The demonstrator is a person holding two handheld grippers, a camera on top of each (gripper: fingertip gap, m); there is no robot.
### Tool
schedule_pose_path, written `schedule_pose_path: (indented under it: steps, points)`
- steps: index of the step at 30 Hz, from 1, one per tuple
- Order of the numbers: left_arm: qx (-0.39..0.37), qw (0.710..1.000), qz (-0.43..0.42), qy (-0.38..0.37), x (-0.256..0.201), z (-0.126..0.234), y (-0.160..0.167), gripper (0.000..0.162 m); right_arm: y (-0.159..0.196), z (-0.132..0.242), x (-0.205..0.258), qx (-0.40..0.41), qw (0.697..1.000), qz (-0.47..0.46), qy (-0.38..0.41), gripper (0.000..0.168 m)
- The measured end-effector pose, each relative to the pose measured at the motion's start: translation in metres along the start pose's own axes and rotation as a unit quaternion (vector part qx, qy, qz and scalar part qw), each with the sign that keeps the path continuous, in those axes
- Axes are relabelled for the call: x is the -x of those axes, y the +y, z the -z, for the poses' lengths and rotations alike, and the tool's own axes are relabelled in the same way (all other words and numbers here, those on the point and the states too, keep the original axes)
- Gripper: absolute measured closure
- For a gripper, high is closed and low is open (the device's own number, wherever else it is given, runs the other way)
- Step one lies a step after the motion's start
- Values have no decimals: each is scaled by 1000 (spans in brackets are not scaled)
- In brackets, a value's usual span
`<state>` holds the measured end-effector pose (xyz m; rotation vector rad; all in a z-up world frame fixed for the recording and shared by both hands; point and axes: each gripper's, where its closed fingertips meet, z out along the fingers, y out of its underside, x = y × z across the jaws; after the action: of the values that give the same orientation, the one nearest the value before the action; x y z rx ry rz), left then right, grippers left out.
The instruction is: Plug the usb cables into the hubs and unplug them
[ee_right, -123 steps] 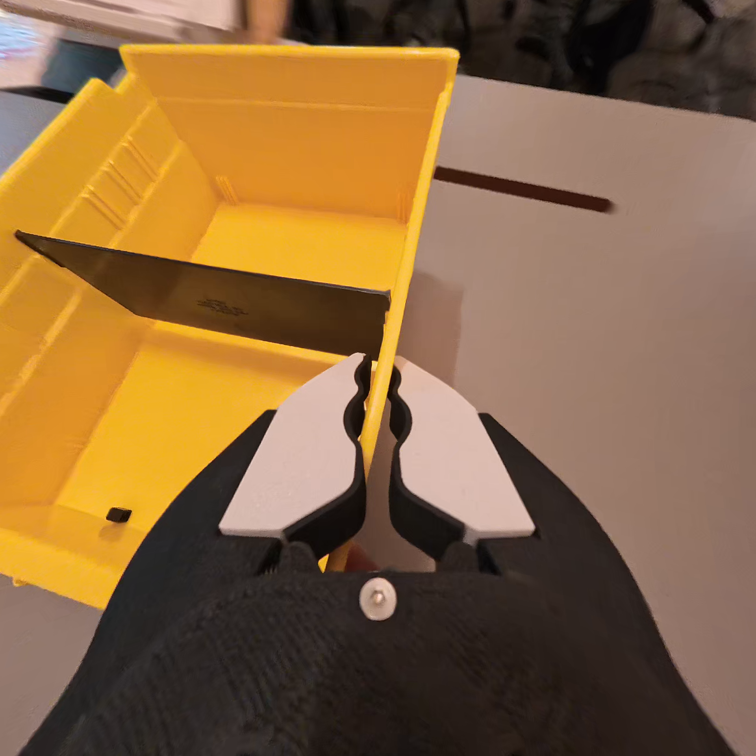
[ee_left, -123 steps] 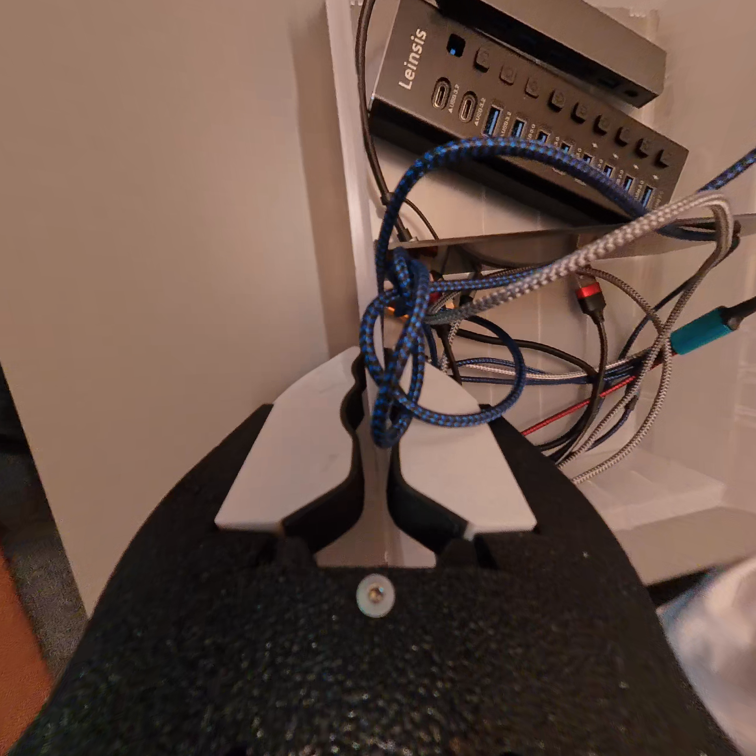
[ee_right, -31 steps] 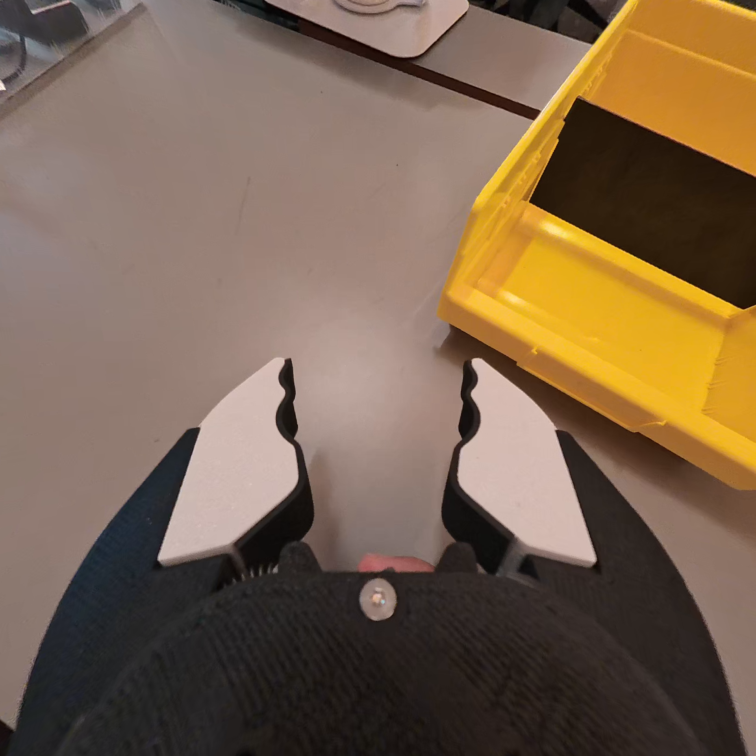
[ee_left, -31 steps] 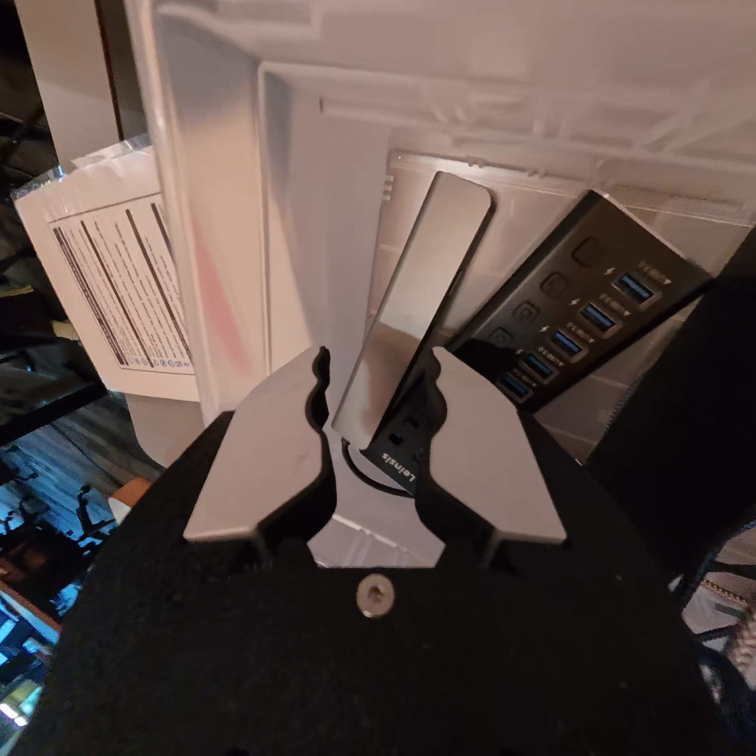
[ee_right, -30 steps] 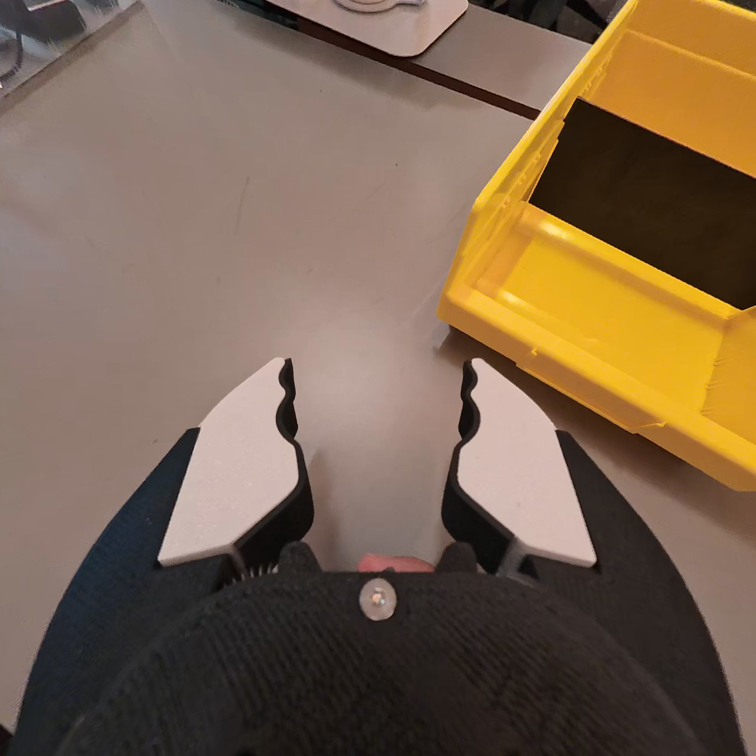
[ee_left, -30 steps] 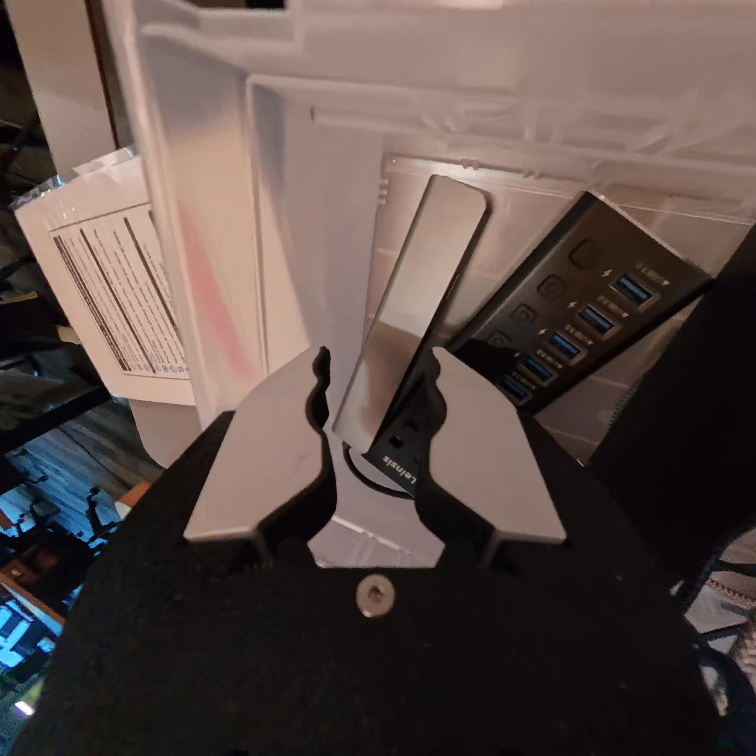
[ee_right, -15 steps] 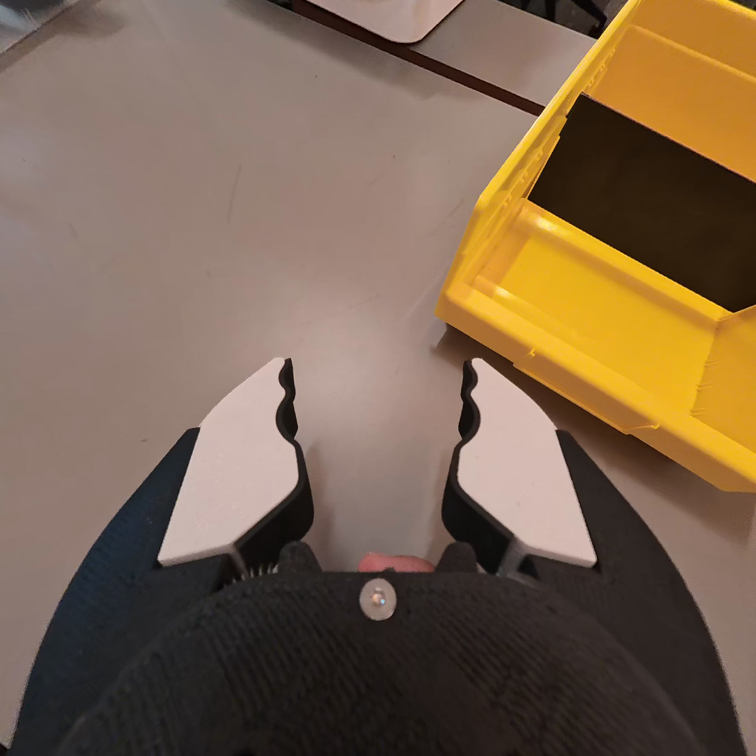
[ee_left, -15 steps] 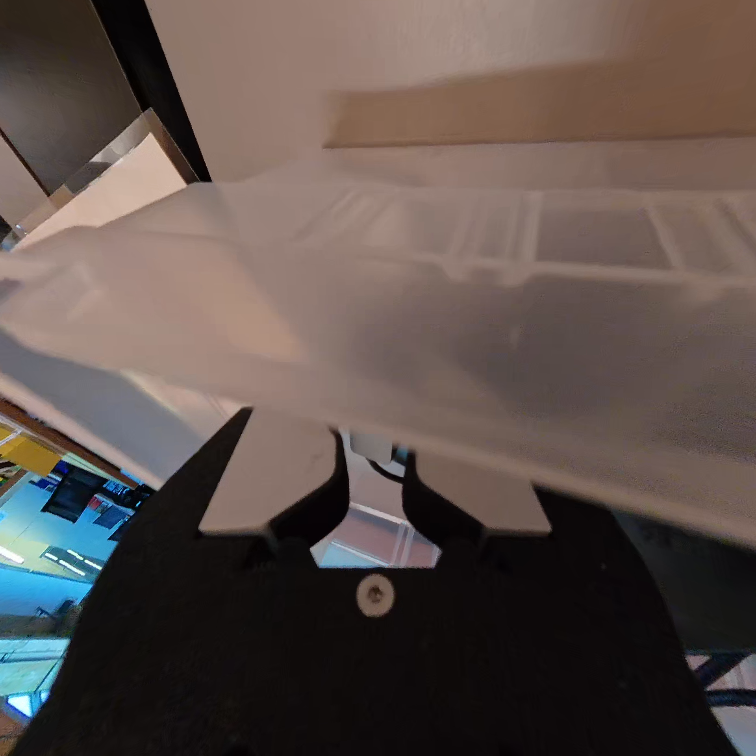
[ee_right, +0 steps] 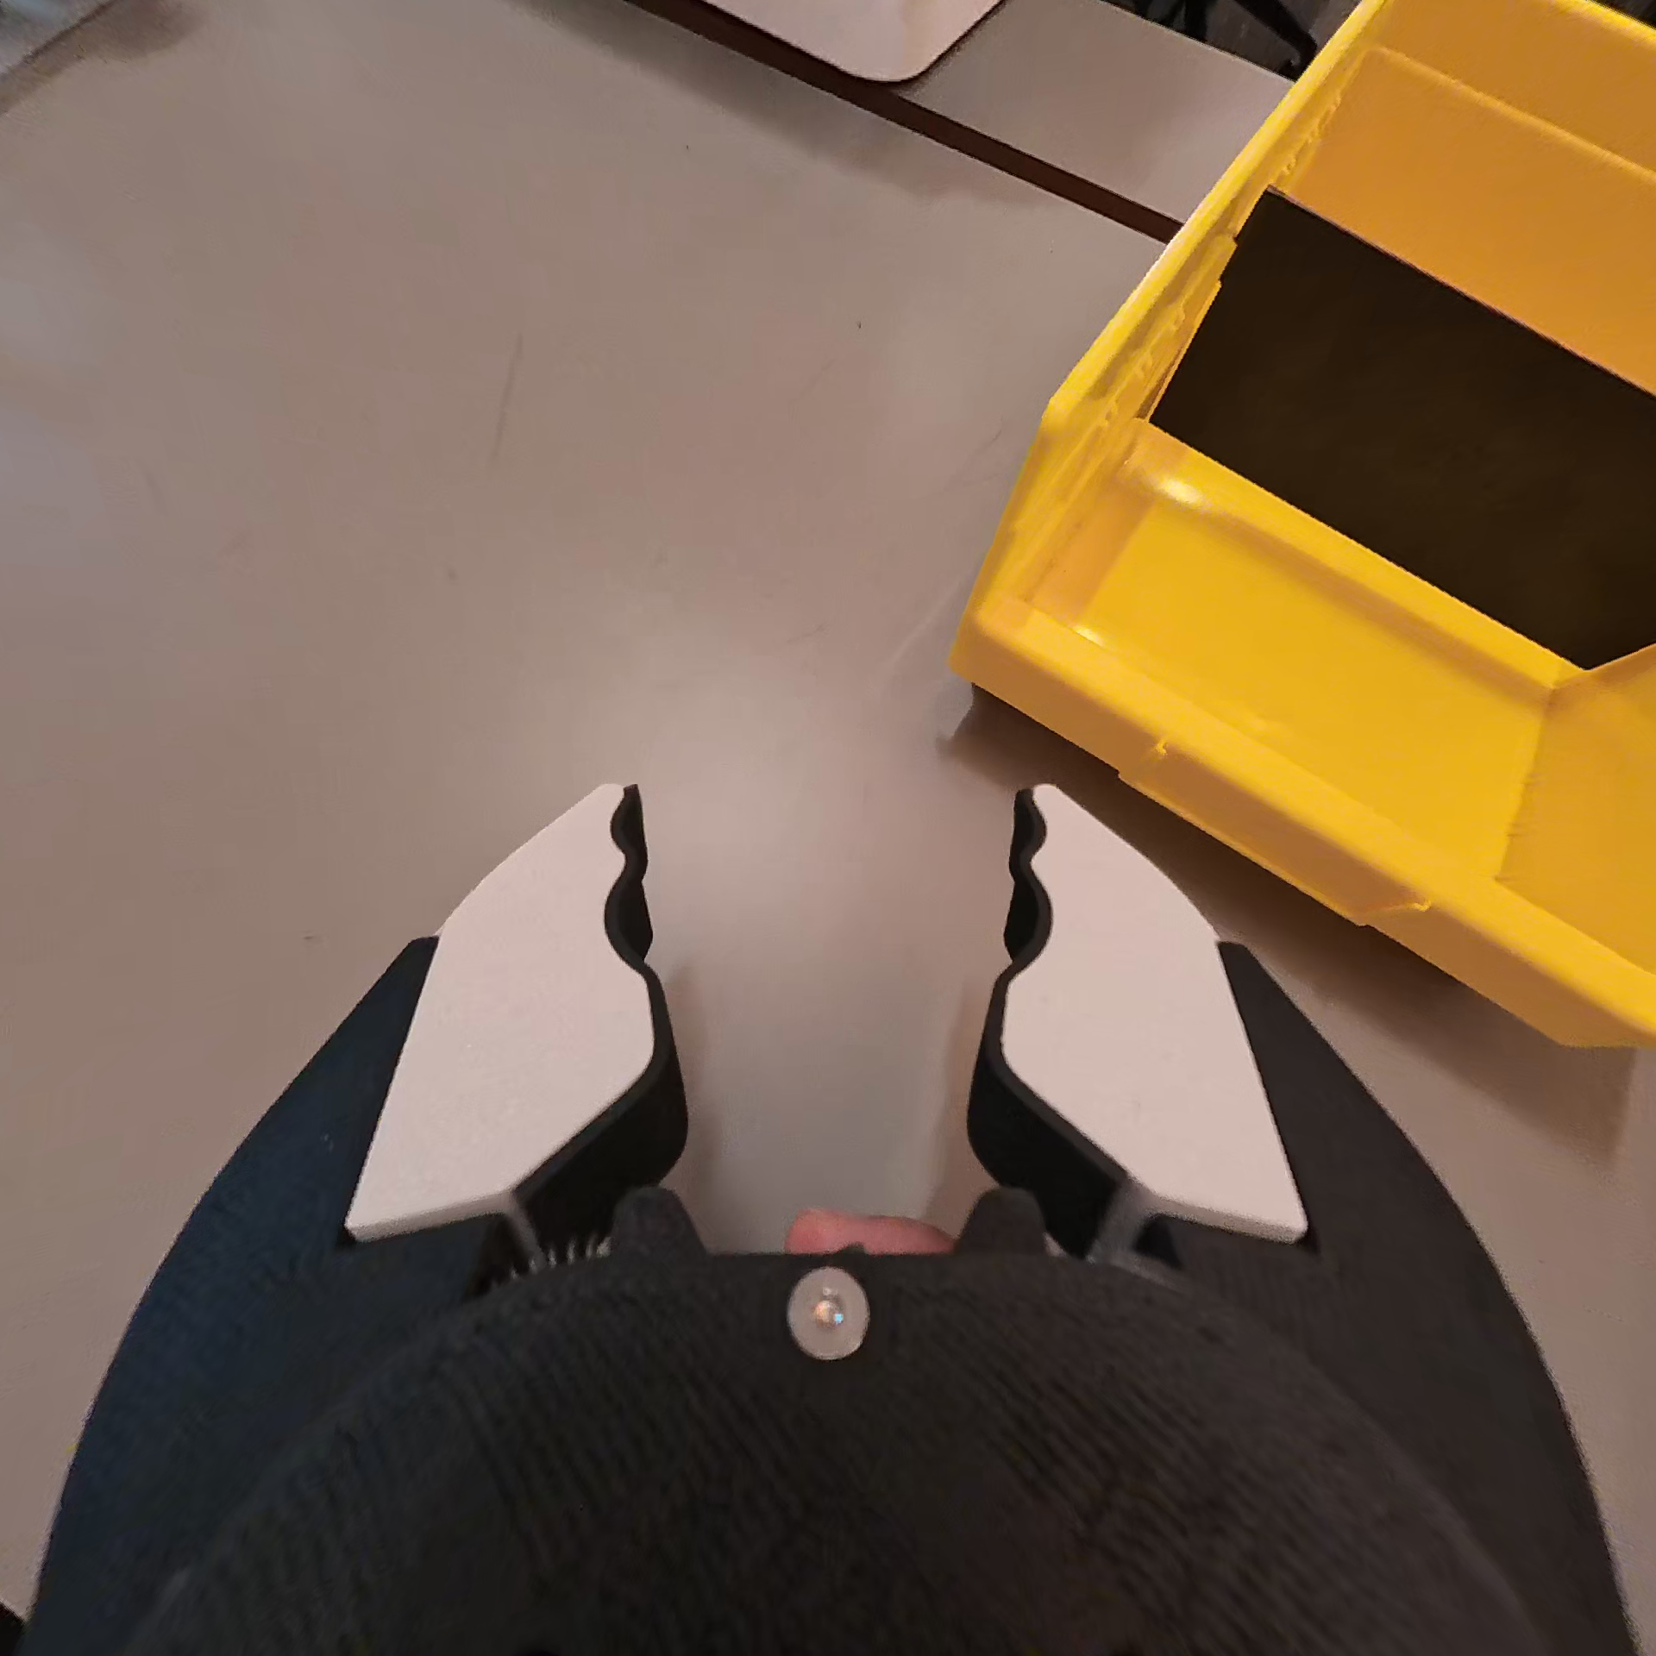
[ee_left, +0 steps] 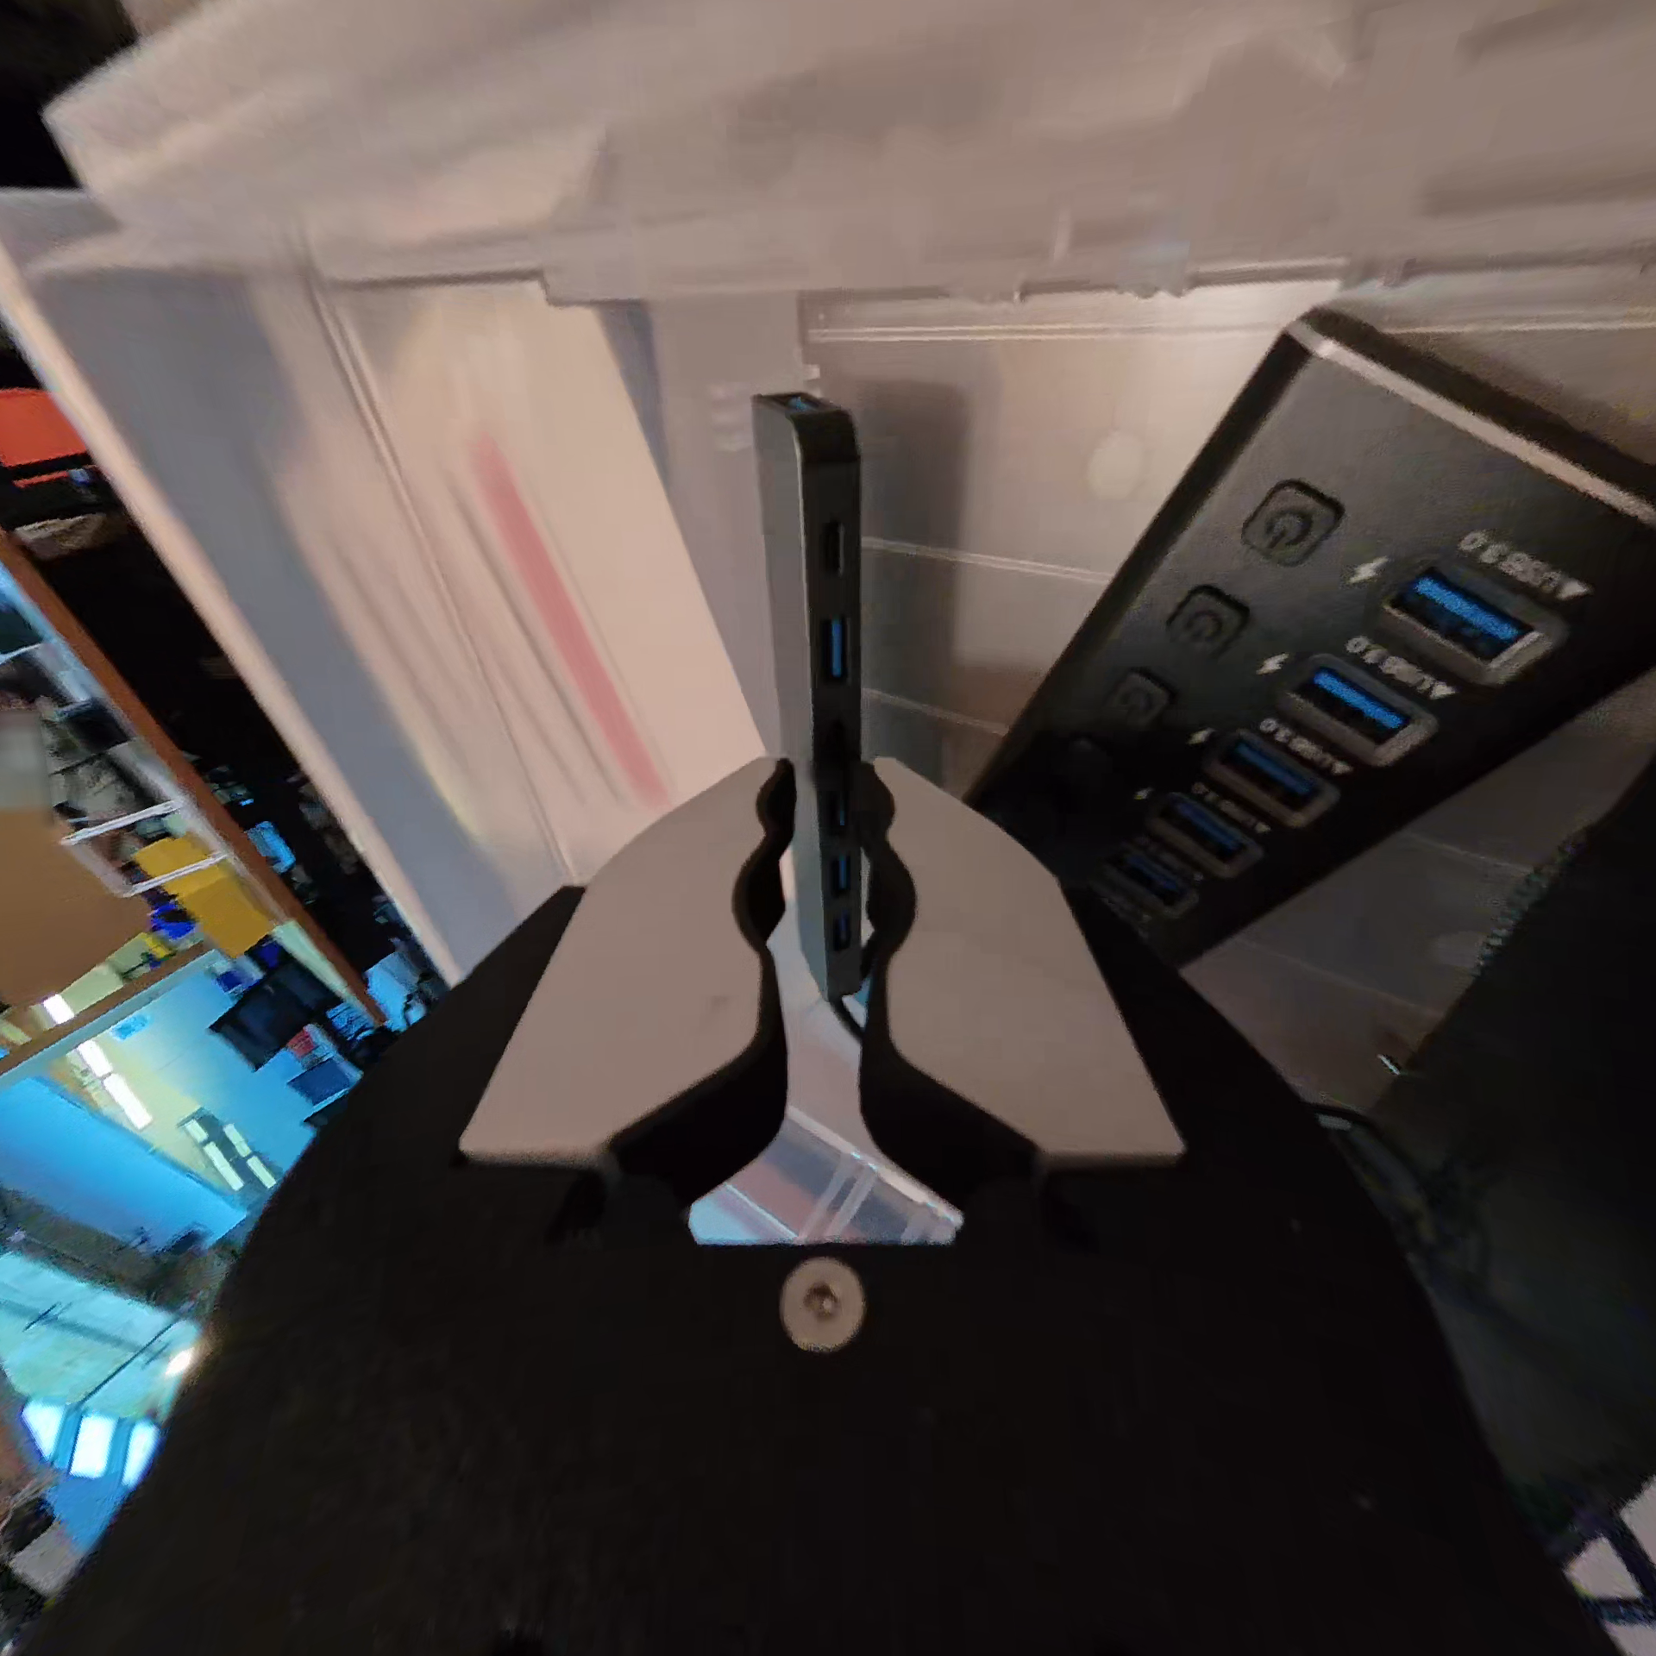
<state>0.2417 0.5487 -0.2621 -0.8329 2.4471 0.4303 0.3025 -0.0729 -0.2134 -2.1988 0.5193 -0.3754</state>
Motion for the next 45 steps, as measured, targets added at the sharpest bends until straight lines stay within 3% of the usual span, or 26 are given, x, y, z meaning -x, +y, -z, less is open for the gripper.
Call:
schedule_pose_path:
  steps: [3, 7, 14, 19, 23, 29, 31, 37, 41, 45]
  points:
    - [1, 999, 6, -35, 8, 1, 2, 140, -2, 0, 1, -2, 1000, 1, -1, 90]
    - [-6, 999, 28, -36, 11, -1, 1, 140, -2, -1, 2, 1, 1000, 7, -1, 90]
    - [-80, 976, 199, 33, 10, -4, 5, 140, 5, 2, -2, 8, 1000, 4, 6, 90]
    - [-49, 991, 122, 34, 3, -11, 9, 144, 3, 1, -3, 7, 1000, 6, 8, 90]
    - [-55, 993, 97, 43, 3, -10, 2, 136, 4, -1, -3, 10, 1000, 6, 8, 90]
    - [1, 999, -11, 38, 5, -15, 4, 141, 5, -3, -4, 13, 1000, 6, 8, 90]
    - [15, 999, -15, 49, 2, -18, 4, 149, 3, -3, -3, 10, 1000, 5, 6, 90]
    - [10, 999, 30, 38, 4, -19, 5, 152, 1, -2, 0, 7, 1000, 6, 4, 90]
    - [-17, 997, 70, -32, 33, 16, 8, 151, -6, 0, 6, -10, 1000, 8, -1, 92]
    - [-95, 979, 150, -104, 69, 99, 6, 147, -30, -4, 19, -58, 998, -1, -18, 94]
